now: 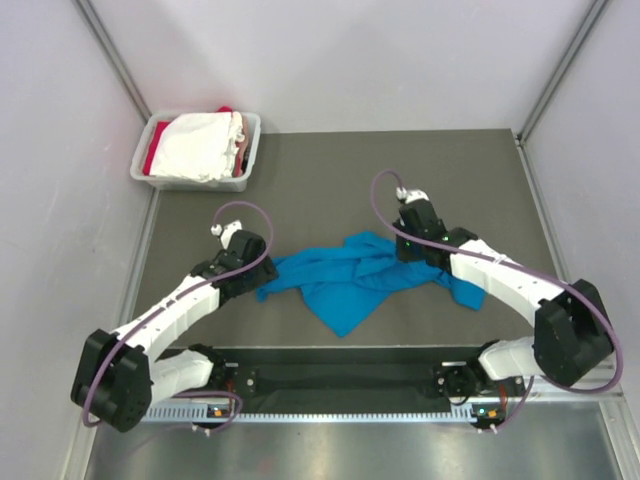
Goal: Fold and stack the t-shirts
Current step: Flatten the tshirt out
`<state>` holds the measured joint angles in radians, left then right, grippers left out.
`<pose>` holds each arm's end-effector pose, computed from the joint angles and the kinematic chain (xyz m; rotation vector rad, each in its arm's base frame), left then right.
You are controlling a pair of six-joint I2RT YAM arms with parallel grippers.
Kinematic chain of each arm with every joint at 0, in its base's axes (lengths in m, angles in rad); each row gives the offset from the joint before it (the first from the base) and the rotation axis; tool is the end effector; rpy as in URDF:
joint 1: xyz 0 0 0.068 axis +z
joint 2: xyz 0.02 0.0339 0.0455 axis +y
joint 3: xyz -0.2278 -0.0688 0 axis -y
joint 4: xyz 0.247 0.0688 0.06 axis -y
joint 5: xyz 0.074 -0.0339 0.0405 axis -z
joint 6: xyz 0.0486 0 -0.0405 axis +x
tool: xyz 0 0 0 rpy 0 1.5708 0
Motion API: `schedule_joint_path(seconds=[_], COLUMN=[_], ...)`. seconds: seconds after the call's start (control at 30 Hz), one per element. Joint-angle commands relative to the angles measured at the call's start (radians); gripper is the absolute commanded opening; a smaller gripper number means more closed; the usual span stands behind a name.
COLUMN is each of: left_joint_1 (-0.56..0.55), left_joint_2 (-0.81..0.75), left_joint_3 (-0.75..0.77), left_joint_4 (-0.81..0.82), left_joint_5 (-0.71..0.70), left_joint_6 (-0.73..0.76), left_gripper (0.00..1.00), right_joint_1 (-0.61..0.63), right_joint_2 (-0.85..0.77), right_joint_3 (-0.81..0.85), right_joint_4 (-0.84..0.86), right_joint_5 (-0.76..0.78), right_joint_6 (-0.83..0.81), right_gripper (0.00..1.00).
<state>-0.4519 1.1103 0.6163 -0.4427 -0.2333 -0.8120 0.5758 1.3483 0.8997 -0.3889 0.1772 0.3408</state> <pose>0.2177 -0.0932 0.1556 -0.5393 2.4290 -0.2468 0.2562 0.1561 0.1921 -0.2001 2.3939 0.2166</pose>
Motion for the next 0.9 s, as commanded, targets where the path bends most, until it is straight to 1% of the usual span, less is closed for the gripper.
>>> schedule_joint_path(seconds=[0.0,0.13,0.23,0.27,0.37,0.5,0.57,0.6,0.63,0.67,0.7,0.73,0.77,0.83,0.87], left_joint_1=[0.005,0.009,0.018,0.018,0.018,0.031,0.059,0.082,0.085,0.084,0.085,0.085,0.085,0.085,0.085], left_joint_2=[0.006,-0.006,-0.003,0.0,0.014,0.026,0.037,0.045,0.049,0.049,0.049,0.043,0.043,0.037,0.037], left_joint_3=[0.017,0.017,0.019,0.022,0.03,0.033,0.036,0.033,0.03,0.028,0.026,0.025,0.022,0.023,0.023], left_joint_4=[0.039,0.016,0.045,0.053,0.074,0.053,0.05,0.059,0.067,0.07,0.082,0.088,0.091,0.09,0.091], left_joint_5=[-0.001,-0.054,-0.046,-0.026,-0.009,-0.05,-0.017,-0.003,0.015,0.018,0.023,0.029,0.031,0.029,0.029], left_joint_6=[0.01,-0.018,-0.027,-0.016,0.014,0.025,0.007,-0.002,-0.007,-0.018,-0.019,-0.019,-0.018,-0.012,-0.009], left_gripper=[0.67,0.67,0.67,0.67,0.67,0.67,0.67,0.66,0.66,0.66,0.66,0.66,0.66,0.66,0.66], right_joint_1=[-0.051,-0.019,0.082,0.163,0.292,0.308,0.303,0.3,0.296,0.282,0.271,0.26,0.233,0.194,0.14], right_joint_2=[-0.083,-0.156,-0.161,-0.153,-0.135,-0.175,-0.216,-0.224,-0.228,-0.224,-0.218,-0.207,-0.201,-0.202,-0.202], right_joint_3=[-0.134,-0.232,-0.266,-0.266,-0.252,-0.318,-0.321,-0.302,-0.285,-0.233,-0.204,-0.173,-0.113,-0.064,-0.027], right_joint_4=[-0.057,-0.067,-0.028,-0.021,-0.063,-0.119,-0.126,-0.133,-0.148,-0.162,-0.175,-0.201,-0.214,-0.226,-0.226], right_joint_5=[0.004,-0.086,-0.143,-0.166,-0.168,-0.171,-0.127,-0.114,-0.104,-0.085,-0.079,-0.074,-0.074,-0.082,-0.111], right_joint_6=[0.132,0.185,0.19,0.164,0.167,0.205,0.213,0.213,0.198,0.188,0.173,0.147,0.132,0.087,0.073], right_gripper=[0.0,0.0,0.0,0.0,0.0,0.0,0.0,0.02,0.17,0.26,0.33,0.44,0.47,0.53,0.54])
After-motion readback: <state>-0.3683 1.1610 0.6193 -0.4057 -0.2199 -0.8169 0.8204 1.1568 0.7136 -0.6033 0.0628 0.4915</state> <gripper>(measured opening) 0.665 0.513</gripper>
